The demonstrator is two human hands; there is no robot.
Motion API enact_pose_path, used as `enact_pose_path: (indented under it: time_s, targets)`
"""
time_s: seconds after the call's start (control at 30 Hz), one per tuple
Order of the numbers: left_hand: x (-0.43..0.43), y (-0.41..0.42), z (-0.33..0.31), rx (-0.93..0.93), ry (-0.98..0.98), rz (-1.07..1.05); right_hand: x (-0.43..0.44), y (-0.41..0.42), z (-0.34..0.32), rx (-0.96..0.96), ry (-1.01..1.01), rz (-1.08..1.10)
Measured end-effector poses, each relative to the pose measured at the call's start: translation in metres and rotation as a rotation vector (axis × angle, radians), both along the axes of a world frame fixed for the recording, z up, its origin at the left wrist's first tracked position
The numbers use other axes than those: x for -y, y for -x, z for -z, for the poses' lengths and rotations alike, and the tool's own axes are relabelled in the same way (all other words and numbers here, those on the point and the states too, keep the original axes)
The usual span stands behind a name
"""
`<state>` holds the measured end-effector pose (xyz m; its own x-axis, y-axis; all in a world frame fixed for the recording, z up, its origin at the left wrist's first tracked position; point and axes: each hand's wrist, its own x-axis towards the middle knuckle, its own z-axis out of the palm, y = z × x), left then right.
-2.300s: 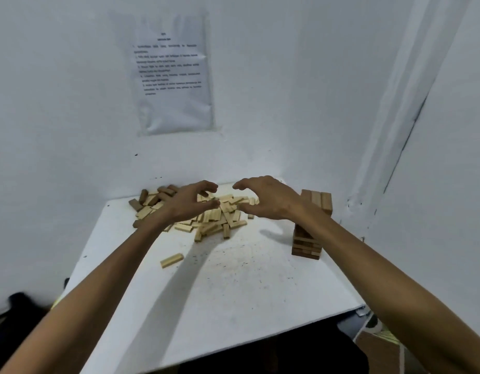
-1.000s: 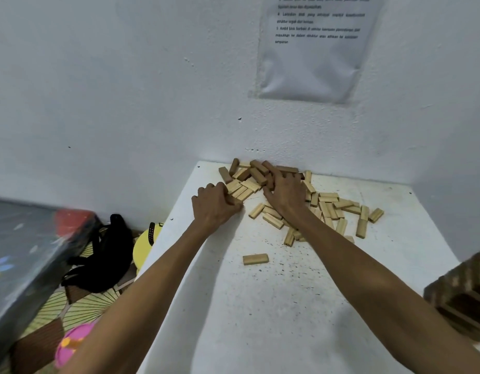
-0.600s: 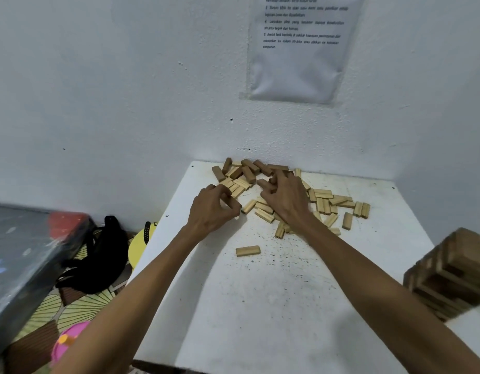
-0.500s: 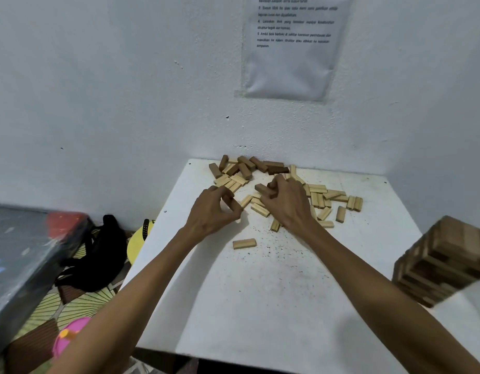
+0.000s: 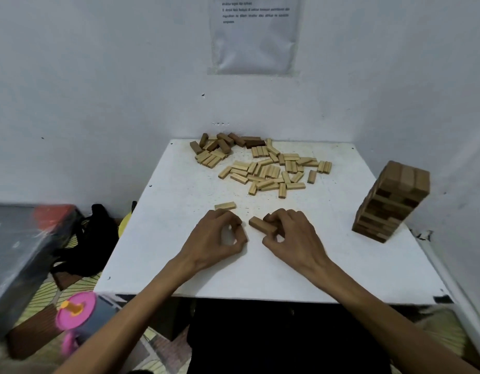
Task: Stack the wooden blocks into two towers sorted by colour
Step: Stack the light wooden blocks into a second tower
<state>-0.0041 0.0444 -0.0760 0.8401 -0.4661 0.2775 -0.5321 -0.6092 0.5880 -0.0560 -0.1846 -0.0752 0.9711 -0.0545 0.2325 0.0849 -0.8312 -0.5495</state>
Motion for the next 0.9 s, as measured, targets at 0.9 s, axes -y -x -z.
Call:
enact_pose_path:
  time_s: [0.9]
  targets:
    - [0.025, -0.025, 0.002, -0.102, -0.105, 0.153, 0.033, -0.006, 0.005, -0.103, -0.036, -0.228]
